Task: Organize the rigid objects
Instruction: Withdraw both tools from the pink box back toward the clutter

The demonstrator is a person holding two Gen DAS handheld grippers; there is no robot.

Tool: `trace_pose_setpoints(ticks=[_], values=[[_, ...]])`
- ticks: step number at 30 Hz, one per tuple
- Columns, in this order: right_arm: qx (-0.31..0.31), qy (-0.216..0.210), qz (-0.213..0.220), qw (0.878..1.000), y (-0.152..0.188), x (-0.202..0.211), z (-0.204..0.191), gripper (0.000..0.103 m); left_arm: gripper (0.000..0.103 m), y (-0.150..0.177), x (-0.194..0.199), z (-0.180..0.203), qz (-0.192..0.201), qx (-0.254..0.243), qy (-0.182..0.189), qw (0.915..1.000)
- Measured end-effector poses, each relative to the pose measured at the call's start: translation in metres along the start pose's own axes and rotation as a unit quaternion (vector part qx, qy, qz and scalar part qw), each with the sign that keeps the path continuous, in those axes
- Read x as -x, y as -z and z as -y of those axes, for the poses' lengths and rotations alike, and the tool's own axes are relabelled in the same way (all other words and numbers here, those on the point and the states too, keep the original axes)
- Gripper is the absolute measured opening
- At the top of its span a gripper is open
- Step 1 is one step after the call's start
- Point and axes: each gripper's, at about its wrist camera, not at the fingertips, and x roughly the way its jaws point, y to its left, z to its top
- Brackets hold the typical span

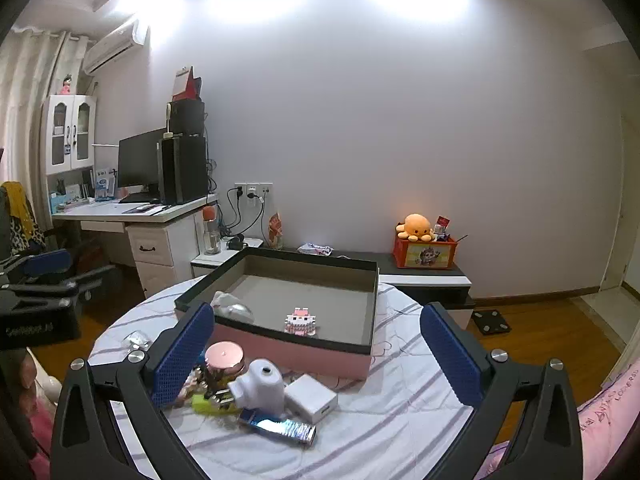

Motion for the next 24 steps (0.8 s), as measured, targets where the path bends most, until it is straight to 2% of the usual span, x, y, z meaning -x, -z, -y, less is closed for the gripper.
trace_pose_setpoints(ticks=[3,5,10,15,18,24], values=[[0.003,0.004,0.0,1.0,0.005,0.012,-0.002,0.103,0.103,0.007,0.006,0.0,-0.003,-0.015,-0.017,0.9997],[0.005,0.007,0.0,1.0,0.009,0.018,-0.001,0.103,0.103,0.01,0.007,-0.003,-0.011,-0.015,-0.012,0.9998],[-0.002,0.019,0.002,1.0,0.01,0.027,0.004,0.103,0.103,0.01,0.02,-0.009,0.011,-0.006,-0.017,0.9998],[0.002,0.022,-0.001,1.0,0.011,0.03,0.003,0.103,0.103,0.012,0.021,-0.01,0.007,-0.013,-0.016,0.9998],[0.005,0.026,-0.002,1.0,0.013,0.032,0.005,0.103,0.103,0.015,0.018,-0.013,-0.005,-0.013,-0.006,0.9999],[-0.003,0.032,-0.026,0.999,0.023,0.022,0.014,0.103,0.103,0.028,0.004,-0.016,-0.035,-0.025,-0.023,0.9988]])
